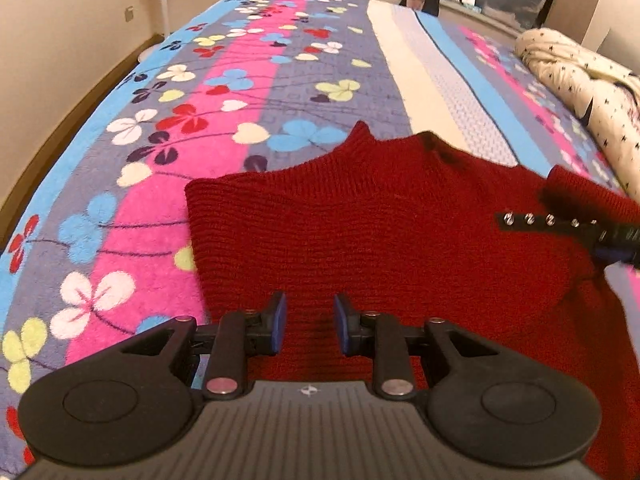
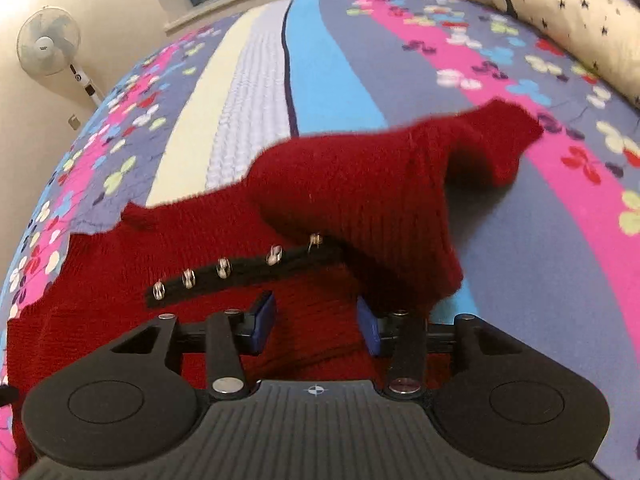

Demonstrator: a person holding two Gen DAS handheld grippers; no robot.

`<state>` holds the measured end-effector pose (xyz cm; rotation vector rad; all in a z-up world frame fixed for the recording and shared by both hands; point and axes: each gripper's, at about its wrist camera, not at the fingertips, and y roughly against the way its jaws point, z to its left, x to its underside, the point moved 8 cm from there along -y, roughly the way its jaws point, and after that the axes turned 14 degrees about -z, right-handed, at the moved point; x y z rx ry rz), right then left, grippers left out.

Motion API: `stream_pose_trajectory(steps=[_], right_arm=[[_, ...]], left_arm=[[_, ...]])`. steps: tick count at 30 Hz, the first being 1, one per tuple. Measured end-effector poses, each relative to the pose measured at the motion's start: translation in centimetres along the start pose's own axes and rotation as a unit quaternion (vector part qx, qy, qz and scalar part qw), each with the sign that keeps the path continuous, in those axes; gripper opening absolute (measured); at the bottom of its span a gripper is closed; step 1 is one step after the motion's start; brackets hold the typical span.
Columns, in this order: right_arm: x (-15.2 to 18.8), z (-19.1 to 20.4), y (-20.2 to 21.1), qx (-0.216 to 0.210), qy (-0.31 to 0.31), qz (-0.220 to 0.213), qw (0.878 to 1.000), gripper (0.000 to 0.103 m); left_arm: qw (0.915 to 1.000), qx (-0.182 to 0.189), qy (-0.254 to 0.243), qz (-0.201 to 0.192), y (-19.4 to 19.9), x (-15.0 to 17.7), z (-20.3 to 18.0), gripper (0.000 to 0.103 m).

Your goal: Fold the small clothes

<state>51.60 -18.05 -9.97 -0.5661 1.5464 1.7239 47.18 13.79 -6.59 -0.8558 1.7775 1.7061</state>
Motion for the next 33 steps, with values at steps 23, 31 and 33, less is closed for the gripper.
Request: stream_pose_trajectory(steps=[23,31,33], right_arm=[[-1.7,0.2,0.0,0.0,0.028,-0.032,0.999,0.046],[1.5,1.9,-1.4,-0.011,0.097,0.031,0.995,0.047],[0.2,2.1,-0.5,-0.018,0.082,0.008,0.996,0.047]], left_arm=[[0.9988,0.037,-0.029,0.014,-0.7,1.1,-2.1,0.029],[0.9962,0.043,-0.061,0.043,-1.7,2.9,-3.0,0.029],[0.9968,0.042,-0.054,0.041,-1.5,2.6,-2.9,0.03]])
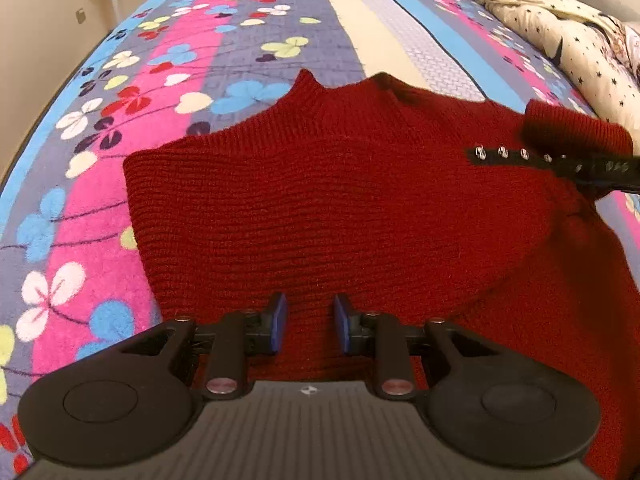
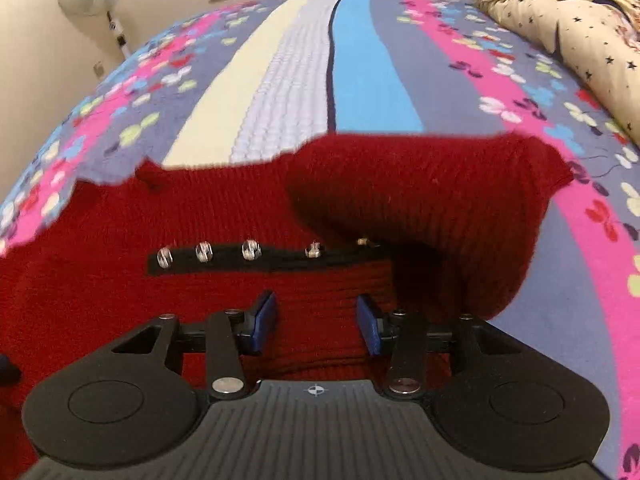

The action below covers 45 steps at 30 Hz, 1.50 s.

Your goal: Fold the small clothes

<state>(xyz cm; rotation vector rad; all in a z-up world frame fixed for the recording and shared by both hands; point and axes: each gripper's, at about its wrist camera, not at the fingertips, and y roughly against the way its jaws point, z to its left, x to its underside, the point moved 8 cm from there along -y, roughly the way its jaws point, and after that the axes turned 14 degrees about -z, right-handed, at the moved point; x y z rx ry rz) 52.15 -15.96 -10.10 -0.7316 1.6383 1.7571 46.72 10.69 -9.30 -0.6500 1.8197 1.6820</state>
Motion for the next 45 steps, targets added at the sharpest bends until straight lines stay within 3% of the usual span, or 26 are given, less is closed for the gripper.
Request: stream_pose_trajectory(steps=[7,12,17,24,27,30,35,40,42,45], right_arm=[[-4.3,0.2,3.3,-0.016,0.0,-0.1,0.995,0.047],[-5.4,0.0,4.2,-0.011,0.017,-0.137,0.99,0.046],[-7.0,-1.2,5.6,-0.031,-0.049,-0.178,0.982,0.046],[-8.9,-4.9,7.5,-0.001,-0.107,-0.248,0.963,0.047],[-8.9,-9.4,8.0,0.071,-0.167,-0.265,0.947,0.059],[-8.3,-13.7,7.5,0.103,-0.233,-0.253,0.933,0.06],[-6.2,-18.3,5.2,0.101,-0.317,-0.205,0.92,0.057],[-2.7,-18.0,1.7,0.043,-0.425,-0.125,0.896,0.056],[-2.2,-17.4,1.1,0.027,-0.449,-0.113,0.886,0.056],[-2.2,-16.5,0.8,0.008,-0.458,-0.104,0.883,0.056]], left_arm=[[0.999,-0.023,0.014,-0.034,0.8,-1.4,0.9,0.03],[0.9963,-0.052,-0.004,-0.069,1.7,-2.5,1.0,0.031],[0.9929,-0.064,0.01,-0.1,2.7,-3.7,1.4,0.039],[0.9854,-0.094,0.047,-0.134,3.7,-5.0,3.1,0.061],[0.9827,-0.102,0.056,-0.144,4.0,-5.2,3.7,0.069],[0.9799,-0.109,0.048,-0.16,4.3,-5.6,3.6,0.07],[0.9729,-0.113,0.044,-0.197,5.1,-6.2,3.2,0.071],[0.9752,-0.089,0.053,-0.196,5.1,-6.6,2.9,0.071],[0.9756,-0.09,0.042,-0.196,5.2,-6.5,2.7,0.071],[0.9761,-0.09,0.036,-0.195,5.1,-6.4,2.6,0.071]])
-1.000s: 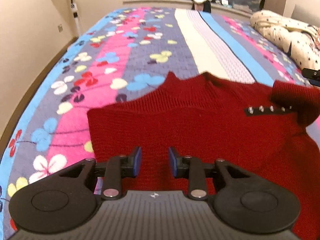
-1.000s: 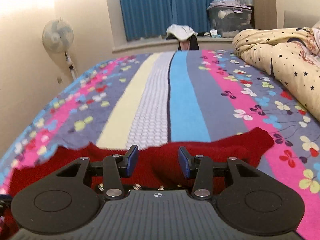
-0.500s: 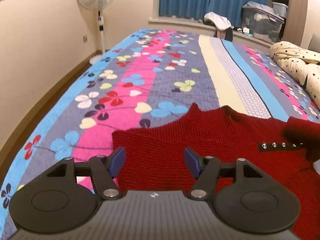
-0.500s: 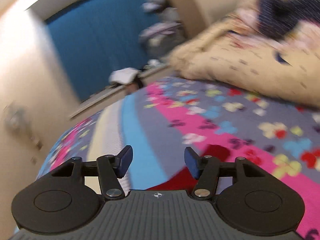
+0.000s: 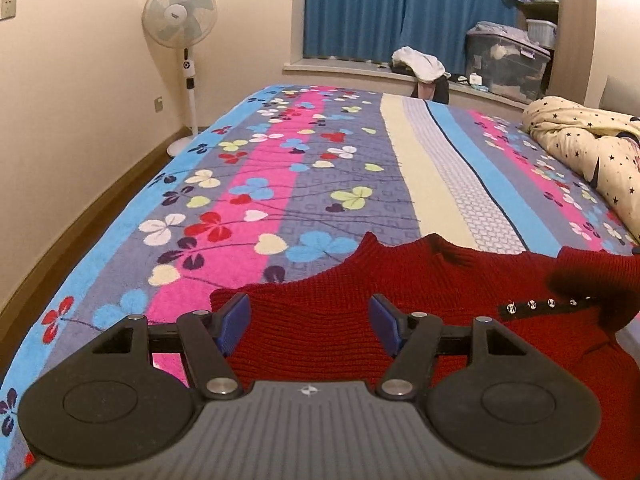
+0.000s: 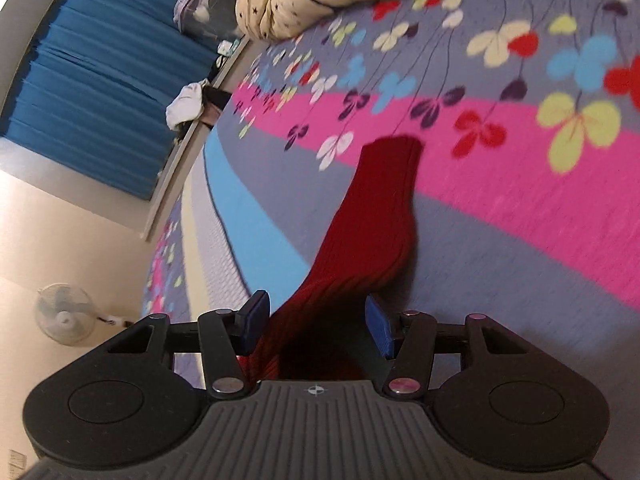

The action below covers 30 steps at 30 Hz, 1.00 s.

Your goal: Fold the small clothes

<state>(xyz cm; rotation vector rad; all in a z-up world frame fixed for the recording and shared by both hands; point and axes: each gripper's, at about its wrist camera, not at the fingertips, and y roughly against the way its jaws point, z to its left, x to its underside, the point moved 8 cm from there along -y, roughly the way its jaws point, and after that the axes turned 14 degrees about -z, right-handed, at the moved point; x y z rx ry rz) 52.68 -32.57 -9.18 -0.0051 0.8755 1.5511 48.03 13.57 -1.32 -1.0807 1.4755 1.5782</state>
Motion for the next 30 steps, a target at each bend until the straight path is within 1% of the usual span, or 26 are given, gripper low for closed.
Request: stream_pose_trajectory(steps=[2,3,4,6,7,9,11,13,15,16,17,18,19,20,21,22,23,24,25,26,28,29,30], right_arm=[[0.4,0.5,0.1,-0.009,0.001,0.009,1.0,0.053],[0.6,0.9,0.2,-0.013,0.003,0.011,1.0,0.042],[0.7,1.2,0.4,-0.019,0.006,0.012,1.0,0.028],[0.7,2.0,0.9,-0.023,0.024,0.002,0.999,0.022],[0.8,2.7,1.1,-0.03,0.039,-0.005,0.999,0.018],[1.0,4.0,1.8,-0.053,0.063,-0.009,0.997,0.015],[1.6,6.0,2.4,-0.087,0.1,-0.006,0.991,0.014],[3.0,8.5,3.2,-0.137,0.148,0.01,0.979,0.013],[5.6,11.5,4.2,-0.197,0.203,0.038,0.958,0.012],[7.4,12.9,4.9,-0.228,0.24,0.056,0.942,0.012],[9.4,14.1,5.5,-0.253,0.282,0.074,0.922,0.012],[11.8,15.1,6.2,-0.278,0.333,0.097,0.896,0.012],[14.3,15.8,7.0,-0.297,0.384,0.122,0.865,0.013],[17.3,15.8,7.6,-0.31,0.438,0.152,0.83,0.013],[19.2,15.6,7.9,-0.309,0.469,0.174,0.809,0.014],[20.8,15.0,7.7,-0.295,0.496,0.194,0.793,0.016],[21.9,14.5,7.4,-0.277,0.512,0.206,0.787,0.016],[22.2,14.0,7.0,-0.261,0.517,0.21,0.788,0.016],[22.1,13.8,6.5,-0.244,0.512,0.21,0.796,0.023],[21.6,13.7,6.2,-0.231,0.501,0.207,0.808,0.027],[20.4,13.7,5.9,-0.215,0.458,0.203,0.838,0.041],[19.7,13.8,5.8,-0.212,0.43,0.206,0.853,0.043],[19.3,13.8,6.0,-0.211,0.413,0.205,0.862,0.045]], left_arm=[[1.0,0.0,0.002,0.002,-0.1,0.2,0.0,0.071],[1.0,-0.001,0.002,0.003,-0.1,0.2,0.0,0.071],[1.0,-0.001,0.001,0.003,-0.1,0.2,-0.1,0.071],[1.0,0.0,-0.003,0.003,-0.2,0.3,-0.1,0.071],[1.0,0.0,-0.005,0.004,-0.2,0.4,-0.1,0.071],[1.0,-0.004,-0.008,0.003,-0.2,0.4,-0.1,0.071],[0.9999,-0.01,-0.007,0.002,-0.3,0.3,0.1,0.071],[0.9999,-0.013,0.0,0.003,-0.4,0.3,0.4,0.071],[0.9998,-0.017,0.004,0.005,-0.5,0.3,0.7,0.071],[0.9998,-0.018,0.005,0.005,-0.5,0.3,0.8,0.071],[0.9998,-0.019,0.006,0.005,-0.6,0.3,0.9,0.071],[0.9998,-0.02,0.007,0.005,-0.6,0.2,1.0,0.071],[0.9998,-0.02,0.008,0.006,-0.6,0.2,1.0,0.071],[0.9998,-0.02,0.008,0.006,-0.6,0.2,1.1,0.071],[0.9998,-0.019,0.008,0.007,-0.6,0.2,1.1,0.071],[0.9997,-0.02,0.008,0.008,-0.6,0.2,1.1,0.071],[0.9997,-0.02,0.009,0.008,-0.5,0.2,1.2,0.071],[0.9997,-0.021,0.01,0.009,-0.5,0.2,1.3,0.071],[0.9997,-0.021,0.011,0.009,-0.5,0.2,1.3,0.071],[0.9996,-0.022,0.013,0.01,-0.5,0.2,1.3,0.071],[0.9996,-0.022,0.016,0.011,-0.5,0.1,1.5,0.071],[0.9995,-0.023,0.017,0.011,-0.5,0.1,1.5,0.071],[0.9995,-0.024,0.018,0.012,-0.5,0.1,1.6,0.071]])
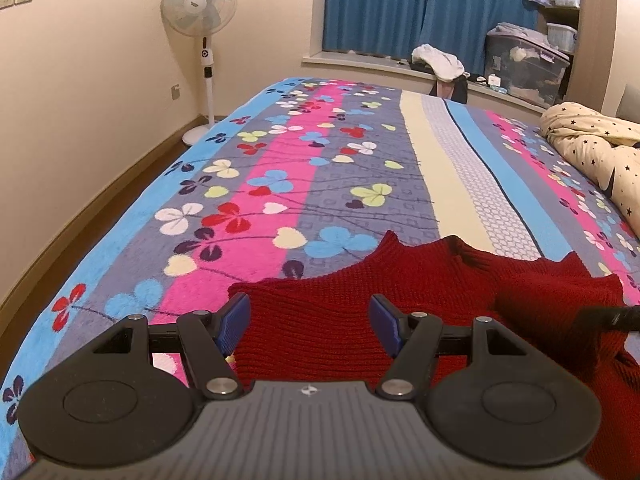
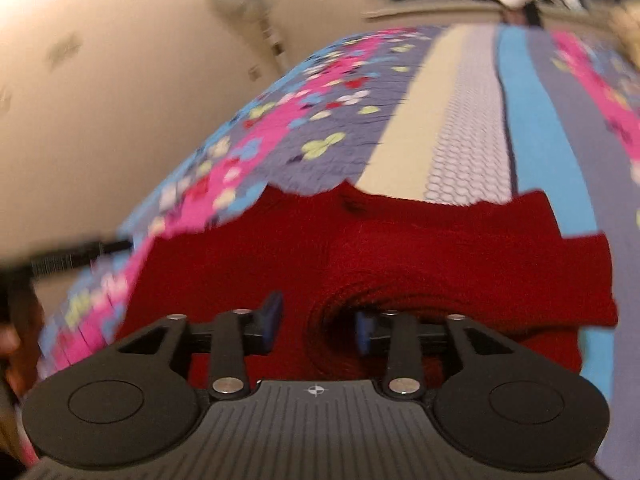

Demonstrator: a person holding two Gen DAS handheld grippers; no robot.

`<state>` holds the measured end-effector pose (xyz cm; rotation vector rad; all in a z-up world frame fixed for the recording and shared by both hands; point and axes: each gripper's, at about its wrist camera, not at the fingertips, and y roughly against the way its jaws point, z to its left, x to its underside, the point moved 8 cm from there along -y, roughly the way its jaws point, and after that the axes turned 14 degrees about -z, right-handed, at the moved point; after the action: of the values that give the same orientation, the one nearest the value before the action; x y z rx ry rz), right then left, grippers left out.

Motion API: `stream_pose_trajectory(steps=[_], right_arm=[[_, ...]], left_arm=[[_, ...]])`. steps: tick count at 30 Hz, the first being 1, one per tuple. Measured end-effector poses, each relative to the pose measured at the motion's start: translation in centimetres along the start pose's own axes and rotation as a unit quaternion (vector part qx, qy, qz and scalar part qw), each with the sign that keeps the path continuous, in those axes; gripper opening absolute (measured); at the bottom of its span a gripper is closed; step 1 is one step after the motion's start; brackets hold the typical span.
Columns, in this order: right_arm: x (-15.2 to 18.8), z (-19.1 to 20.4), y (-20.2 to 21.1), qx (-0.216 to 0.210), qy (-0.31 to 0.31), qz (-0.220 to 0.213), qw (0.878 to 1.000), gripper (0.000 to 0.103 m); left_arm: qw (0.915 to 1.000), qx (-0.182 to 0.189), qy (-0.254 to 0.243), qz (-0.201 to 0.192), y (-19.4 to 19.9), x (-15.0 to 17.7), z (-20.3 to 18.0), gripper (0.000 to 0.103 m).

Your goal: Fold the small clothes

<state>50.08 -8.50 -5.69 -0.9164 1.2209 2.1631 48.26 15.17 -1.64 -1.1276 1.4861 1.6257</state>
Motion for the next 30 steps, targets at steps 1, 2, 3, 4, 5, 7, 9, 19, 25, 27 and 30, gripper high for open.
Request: stream_pose_trajectory(steps=[1,2,3,4,5,7,9,19,25,27,30], right_arm=[[-0.3,-0.5,0.2,0.003,-0.018,-0.007,1.0,0.048],[-0.7,-0.9,0.6,0.008,-0.041,-0.015,0.999,0.049],[-0.9,-1.5,0.7,0.01,-0.062,-0.018,0.998,0.049],[-1.1,-1.9,0.6,0.012,-0.087,-0.019,0.996,0.049],[-1.3,-2.4,0.8,0.012,-0.114,-0.022,0.993,0.049],[-0.9,-3.8,1.0,0.031,-0.156,-0.021,0.987,0.054],[-0.5,-5.3,0.8,0.068,-0.175,-0.013,0.982,0.055],[0.0,-9.0,1.9,0.131,-0.264,-0.048,0.954,0.064],[-0.1,-11.4,2.0,0.143,-0.312,-0.076,0.936,0.064],[0.4,-12.0,1.6,0.149,-0.325,-0.078,0.93,0.053],[0.7,-12.1,1.0,0.136,-0.339,-0.081,0.927,0.014]], left_arm=[[1.0,0.0,0.0,0.001,-0.1,0.0,0.0,0.071],[1.0,-0.001,0.0,0.001,0.0,0.0,0.0,0.071],[1.0,-0.002,0.0,0.002,0.0,0.1,0.0,0.071],[1.0,-0.002,0.0,0.002,0.0,0.0,0.0,0.071],[1.0,-0.001,0.0,0.002,0.0,0.0,0.0,0.071],[1.0,-0.002,0.0,0.002,0.0,0.0,0.0,0.071],[1.0,-0.002,0.0,0.002,-0.1,0.0,0.0,0.071],[1.0,-0.002,-0.001,0.005,-0.1,0.3,-0.2,0.071],[1.0,-0.001,-0.003,0.006,-0.1,0.4,-0.3,0.071],[1.0,-0.001,-0.005,0.006,-0.1,0.5,-0.3,0.071],[1.0,-0.003,-0.004,0.006,0.0,0.5,-0.3,0.071]])
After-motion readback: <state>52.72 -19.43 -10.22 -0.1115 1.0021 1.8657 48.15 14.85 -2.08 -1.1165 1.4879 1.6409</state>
